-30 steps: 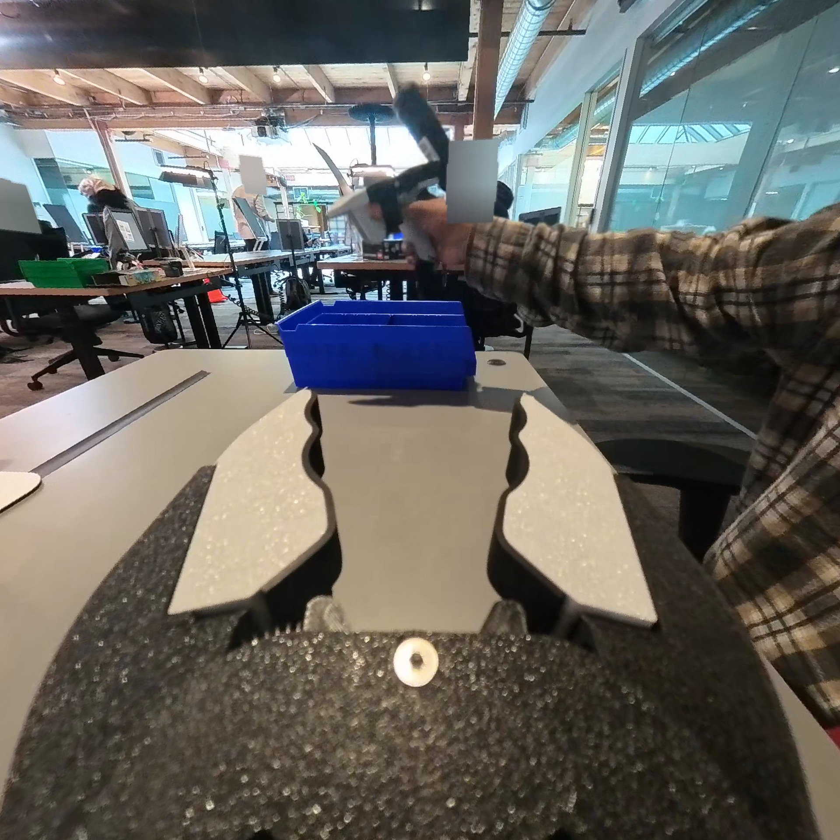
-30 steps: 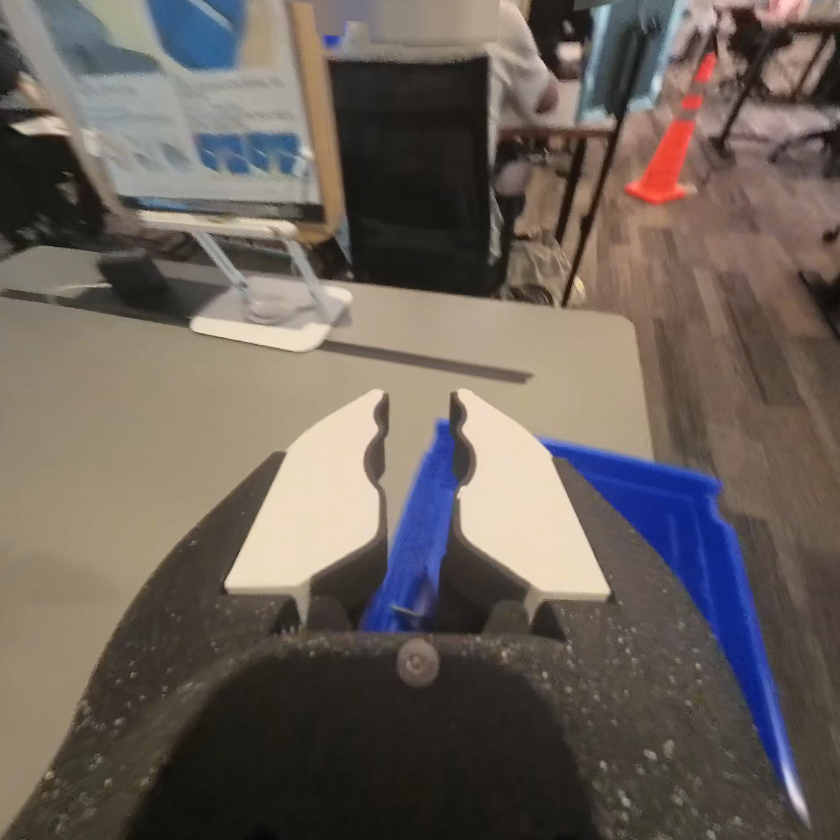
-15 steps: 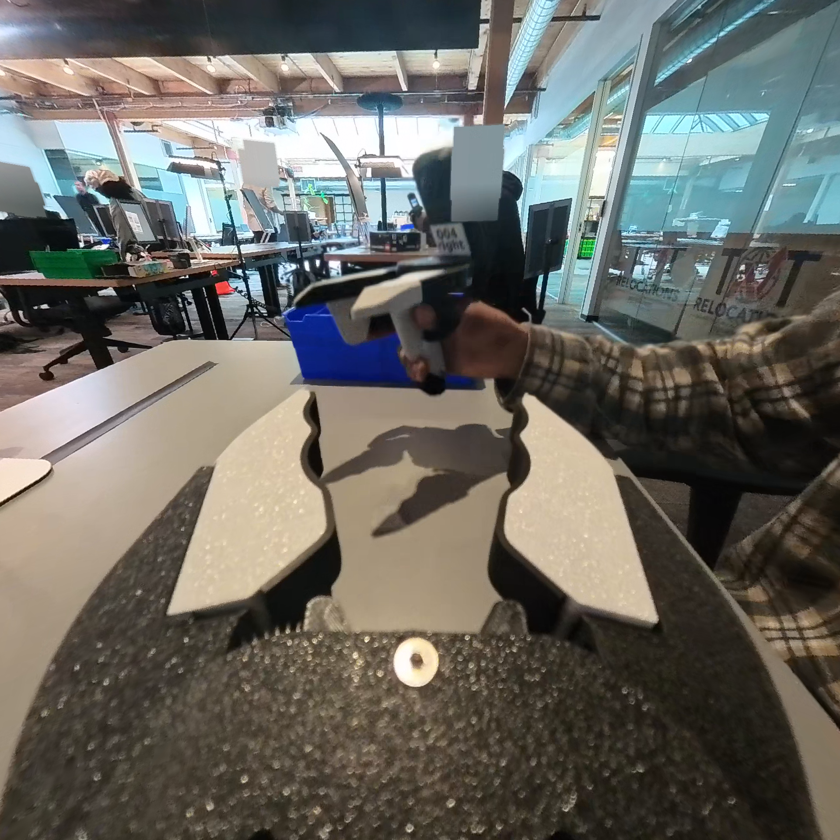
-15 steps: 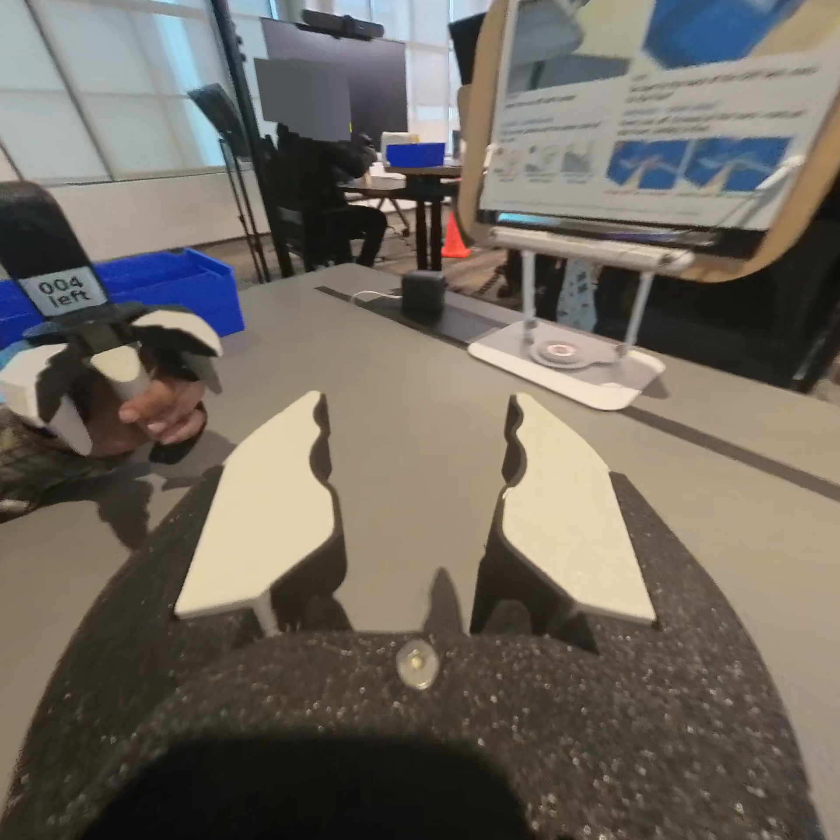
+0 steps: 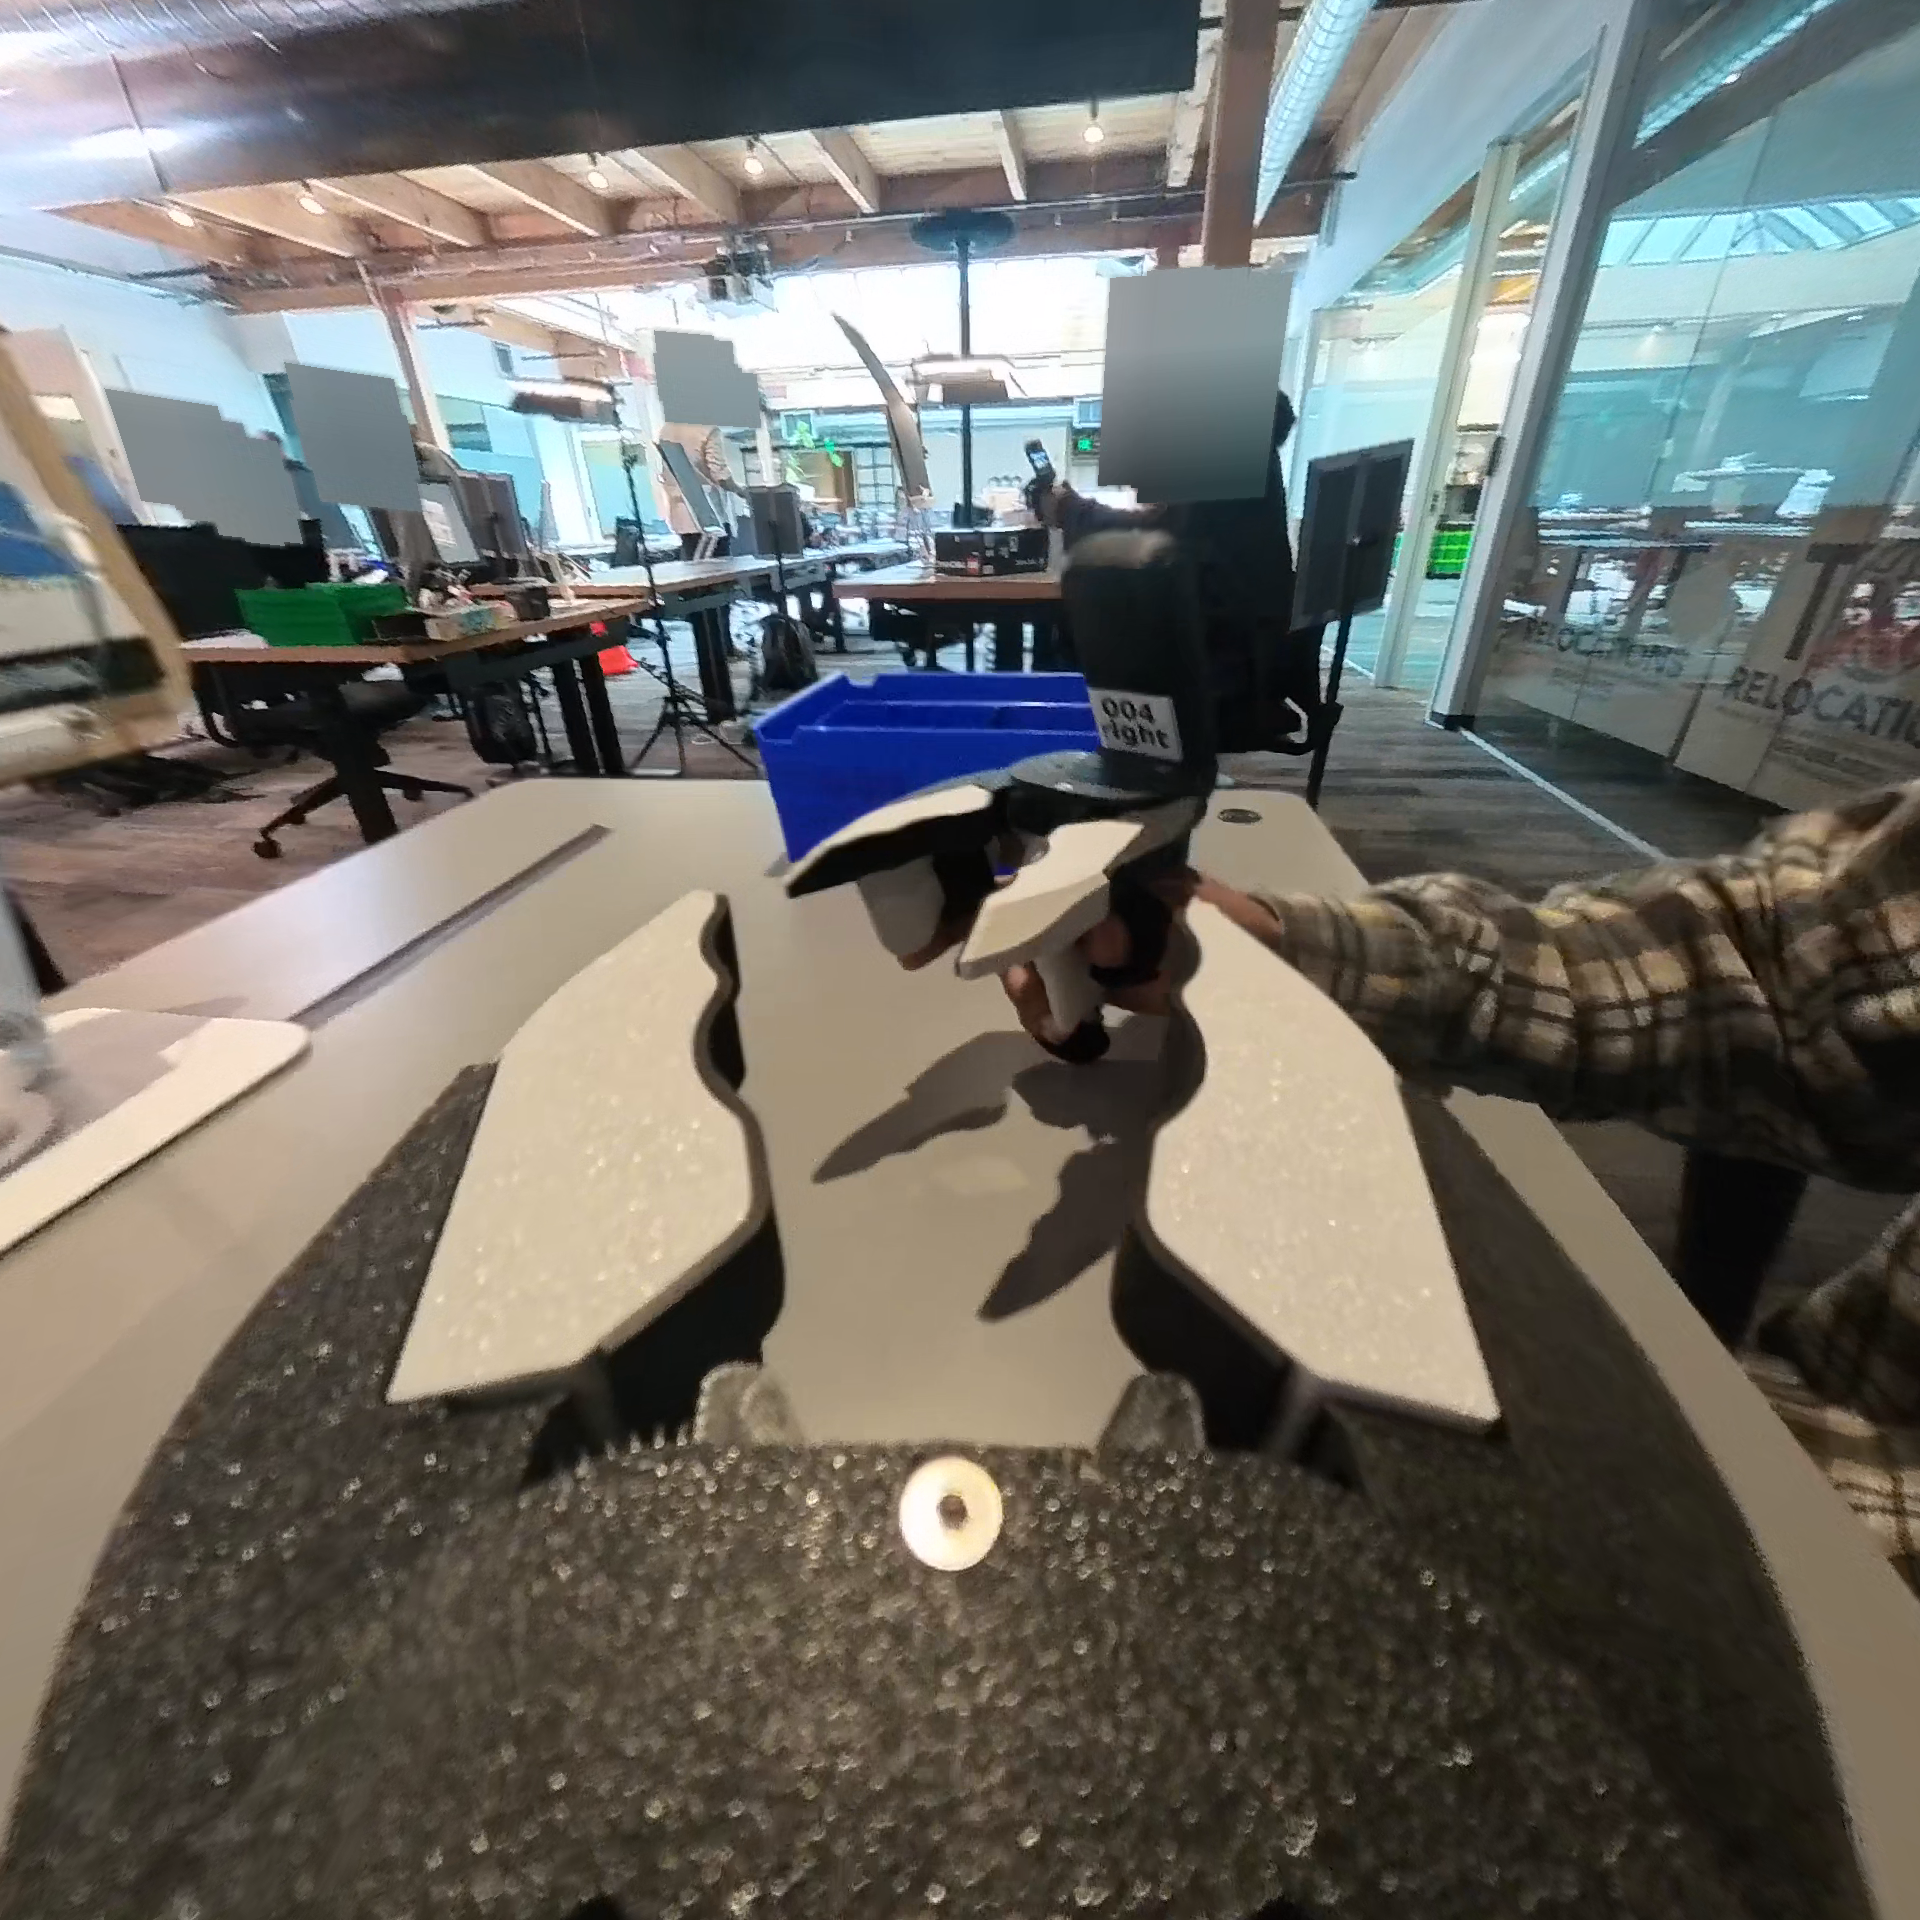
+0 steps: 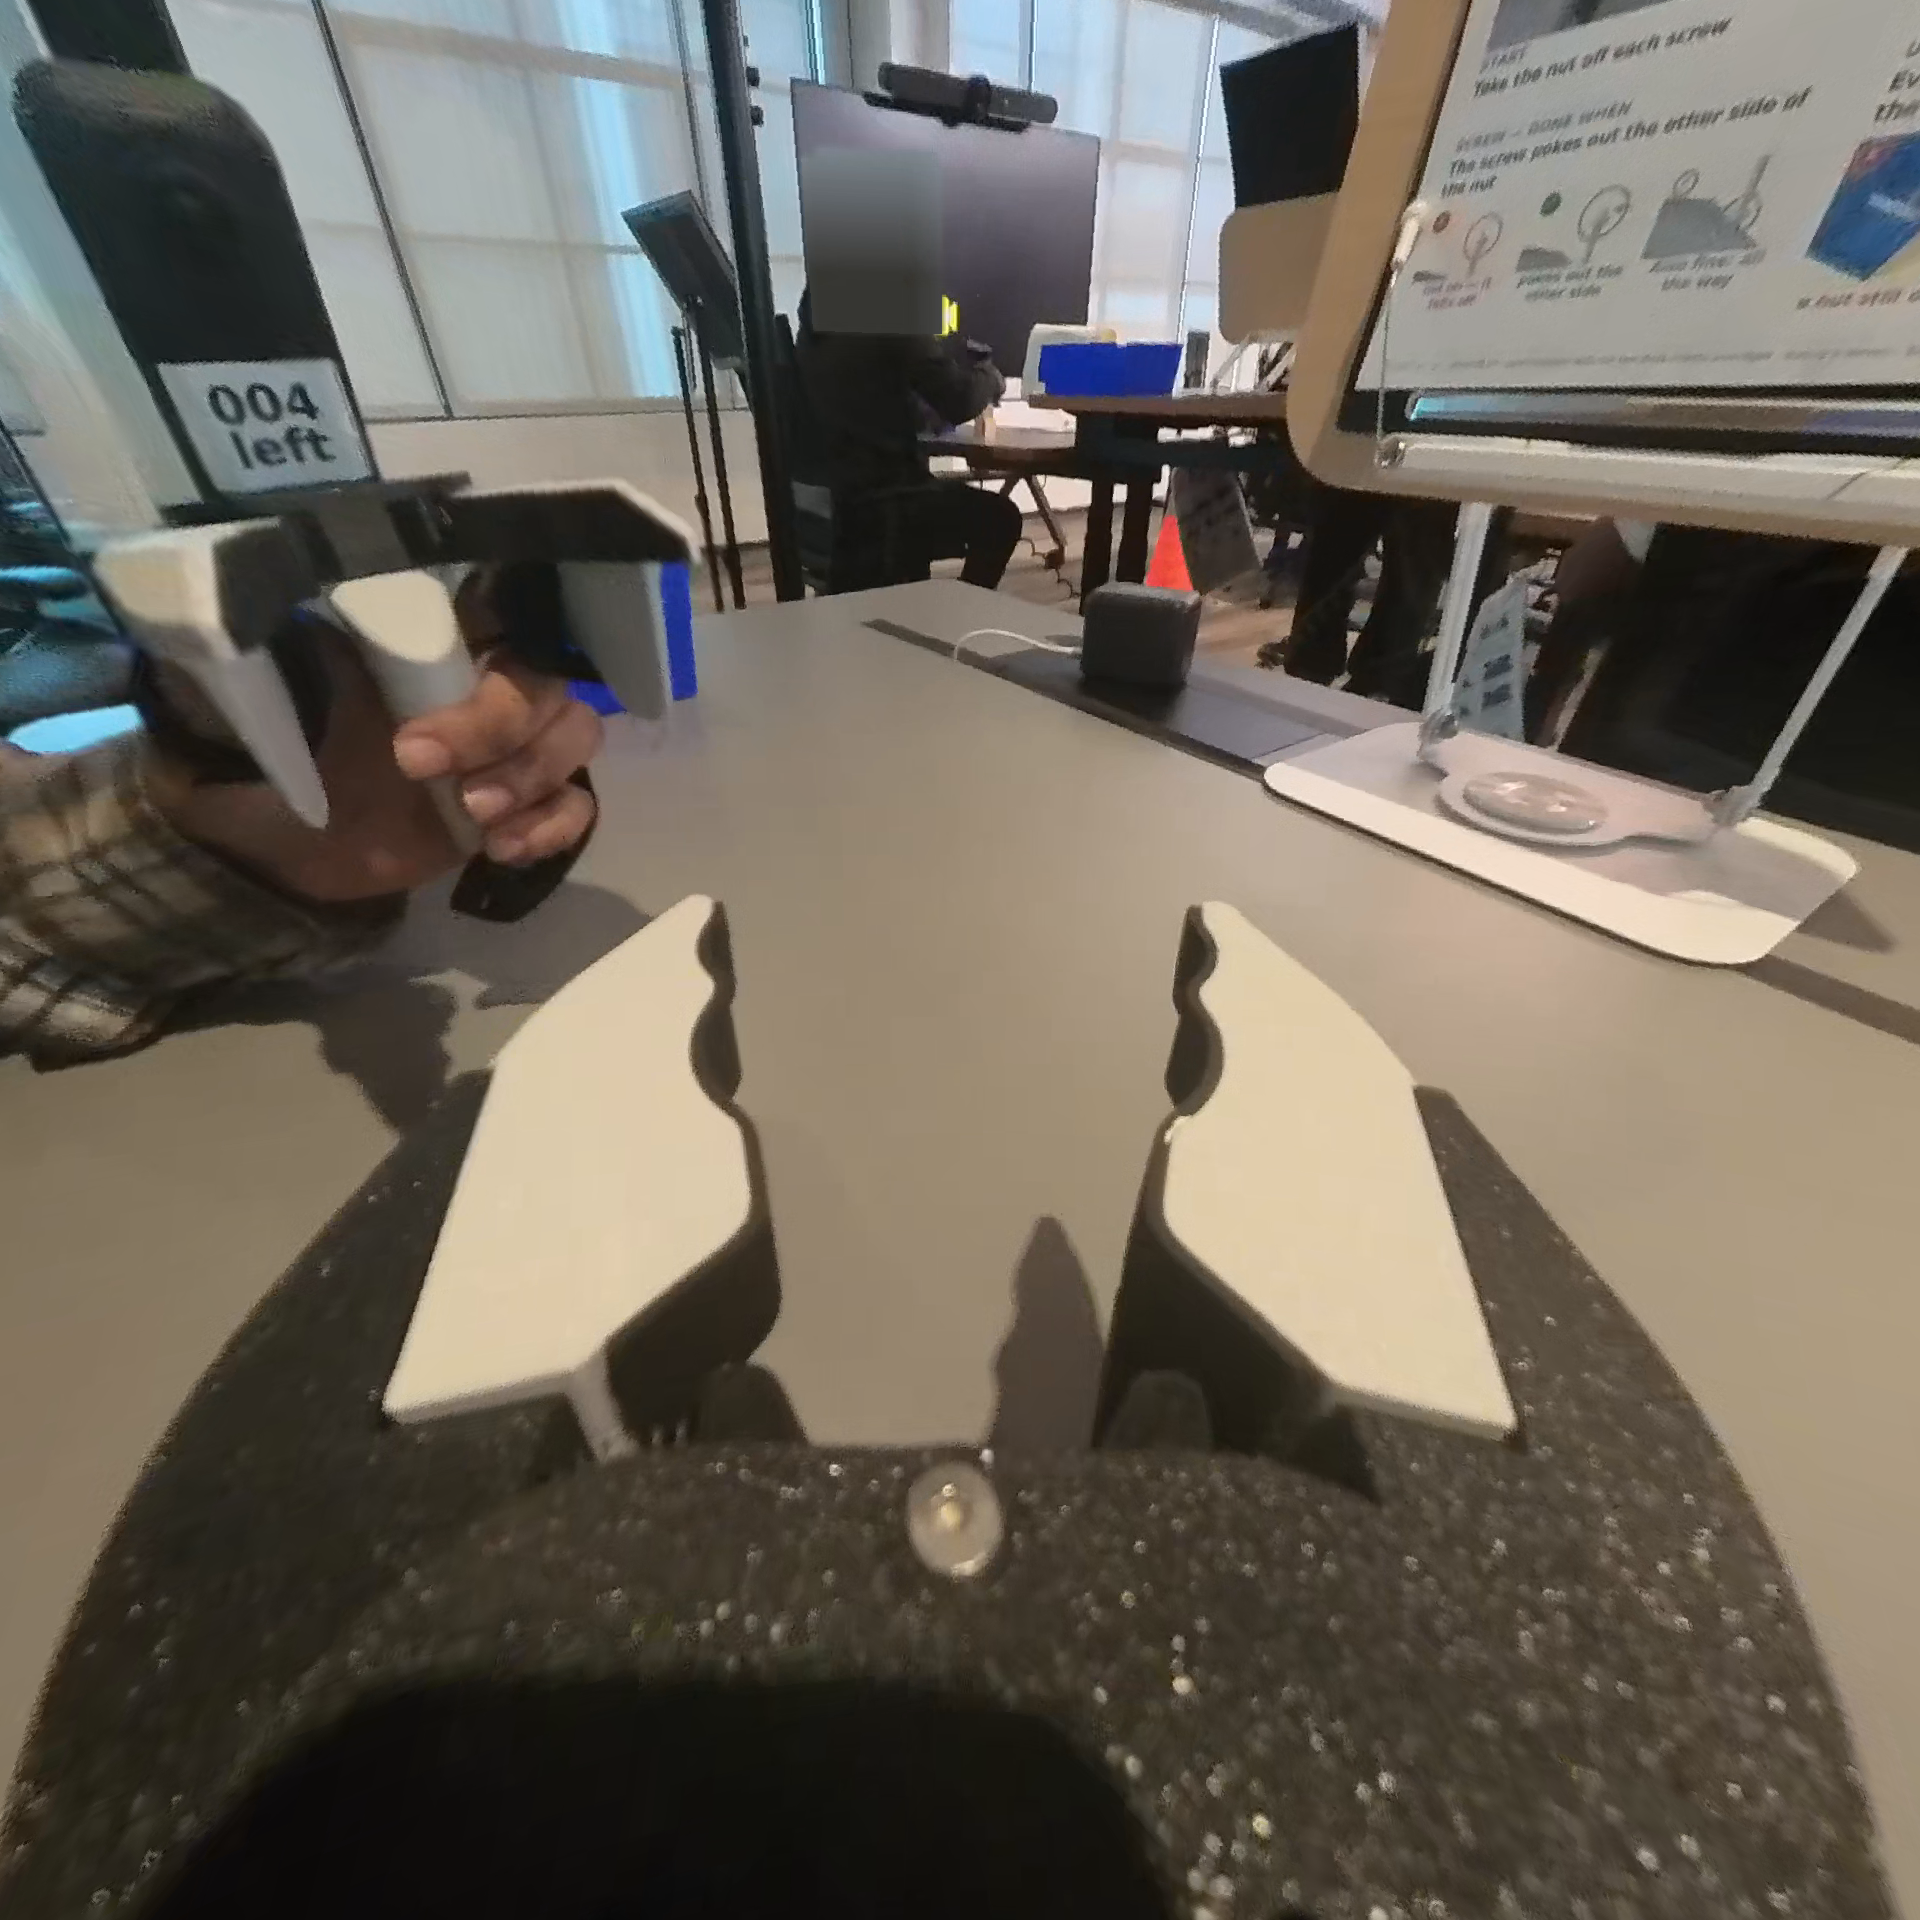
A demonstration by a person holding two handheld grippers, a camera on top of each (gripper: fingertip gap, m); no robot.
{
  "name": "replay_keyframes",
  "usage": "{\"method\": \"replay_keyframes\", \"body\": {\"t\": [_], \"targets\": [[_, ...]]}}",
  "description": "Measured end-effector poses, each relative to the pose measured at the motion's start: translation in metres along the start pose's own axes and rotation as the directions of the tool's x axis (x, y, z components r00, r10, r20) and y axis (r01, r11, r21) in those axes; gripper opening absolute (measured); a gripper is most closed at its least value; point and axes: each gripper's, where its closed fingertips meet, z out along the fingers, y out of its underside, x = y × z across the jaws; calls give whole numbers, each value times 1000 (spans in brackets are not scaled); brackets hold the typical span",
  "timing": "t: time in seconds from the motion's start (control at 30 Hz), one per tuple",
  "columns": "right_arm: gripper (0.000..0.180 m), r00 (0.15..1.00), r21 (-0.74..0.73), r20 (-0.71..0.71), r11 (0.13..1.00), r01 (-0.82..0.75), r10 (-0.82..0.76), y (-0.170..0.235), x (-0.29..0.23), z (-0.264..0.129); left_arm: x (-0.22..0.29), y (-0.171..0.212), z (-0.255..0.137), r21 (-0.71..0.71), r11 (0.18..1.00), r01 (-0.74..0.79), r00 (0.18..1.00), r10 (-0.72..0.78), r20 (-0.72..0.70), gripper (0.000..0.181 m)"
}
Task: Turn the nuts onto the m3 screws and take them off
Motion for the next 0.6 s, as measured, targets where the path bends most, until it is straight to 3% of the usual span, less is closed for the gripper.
{"method": "replay_keyframes", "body": {"t": [0.17,0.33,0.47,0.6], "targets": [[80,1000,25,11,1000,-4,4,-5,-2,-3,-10,-43,-45,-68,996,-60,991,68,116,76],[77,998,38,55,999,-4,2,-9,-13,-1,-26,-90,-149,-326,931,-166,922,264,284,70],[75,996,14,87,1000,19,-20,-6,-22,4,-46,-91,-261,-597,800,-59,854,350,385,61],[75,993,2,116,1000,27,-28,-3,-29,7,-57,-49,-363,-790,590,167,837,338,430,57]]}}
